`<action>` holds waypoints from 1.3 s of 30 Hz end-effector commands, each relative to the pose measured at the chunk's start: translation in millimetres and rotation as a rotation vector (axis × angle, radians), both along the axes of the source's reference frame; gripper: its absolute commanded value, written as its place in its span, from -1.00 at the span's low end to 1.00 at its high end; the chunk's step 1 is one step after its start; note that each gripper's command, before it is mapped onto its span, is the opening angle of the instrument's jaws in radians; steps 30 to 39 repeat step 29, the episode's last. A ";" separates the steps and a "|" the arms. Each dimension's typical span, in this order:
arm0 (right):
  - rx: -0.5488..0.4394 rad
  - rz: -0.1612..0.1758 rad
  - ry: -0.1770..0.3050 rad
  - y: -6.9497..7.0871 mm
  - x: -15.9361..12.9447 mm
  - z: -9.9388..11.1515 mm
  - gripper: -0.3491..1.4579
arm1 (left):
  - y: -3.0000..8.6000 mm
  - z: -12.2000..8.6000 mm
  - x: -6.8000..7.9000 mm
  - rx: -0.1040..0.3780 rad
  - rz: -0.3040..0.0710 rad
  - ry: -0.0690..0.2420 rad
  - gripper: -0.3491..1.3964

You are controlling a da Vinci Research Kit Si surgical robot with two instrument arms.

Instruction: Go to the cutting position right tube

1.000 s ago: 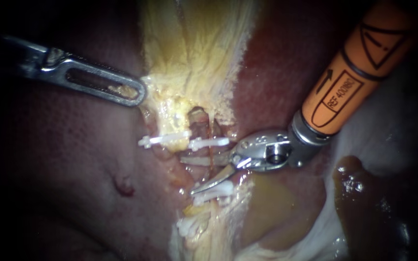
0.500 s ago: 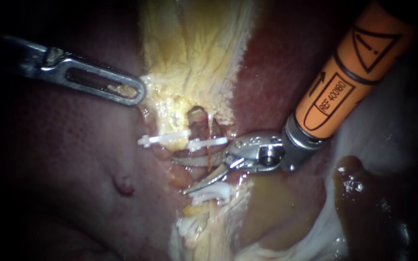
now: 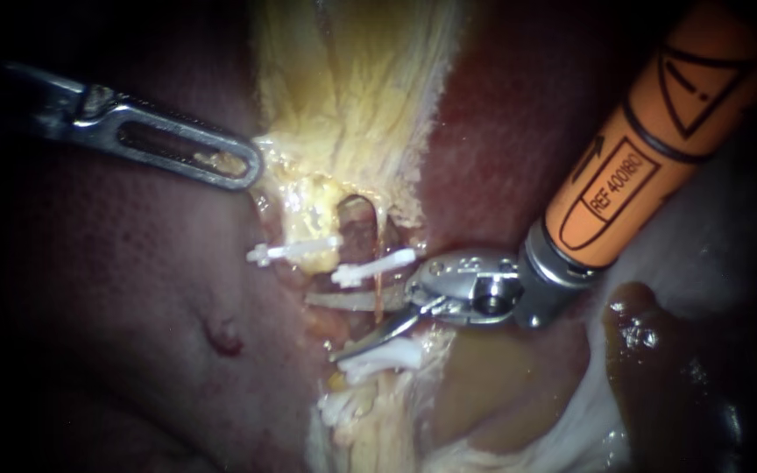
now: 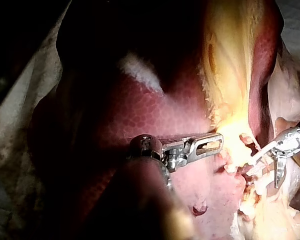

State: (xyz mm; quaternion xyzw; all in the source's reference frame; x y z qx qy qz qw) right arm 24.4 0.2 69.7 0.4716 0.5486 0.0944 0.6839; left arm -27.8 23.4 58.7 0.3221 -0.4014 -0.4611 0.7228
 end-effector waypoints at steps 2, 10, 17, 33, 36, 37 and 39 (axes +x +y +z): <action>0.009 -0.016 0.013 -0.2 0.1 -0.2 0.84 | 0.0 0.0 0.0 0.000 -0.001 0.000 -1.00; 0.015 -0.030 0.028 -0.5 0.6 -0.7 0.84 | 0.0 0.1 0.0 0.000 -0.001 0.000 -1.00; 0.015 -0.030 0.028 -0.5 0.6 -0.7 0.84 | 0.0 0.1 0.0 0.000 -0.001 0.000 -1.00; 0.015 -0.027 0.026 -0.4 0.5 -0.6 0.84 | 0.0 0.1 0.0 0.000 -0.001 0.000 -1.00; 0.015 -0.027 0.026 -0.4 0.5 -0.6 0.84 | 0.0 0.1 0.0 0.000 -0.001 0.000 -1.00; 0.015 -0.027 0.026 -0.4 0.5 -0.6 0.84 | 0.0 0.1 0.0 0.000 -0.001 0.000 -1.00; 0.015 -0.027 0.026 -0.4 0.5 -0.6 0.84 | 0.0 0.1 0.0 0.000 -0.001 0.000 -1.00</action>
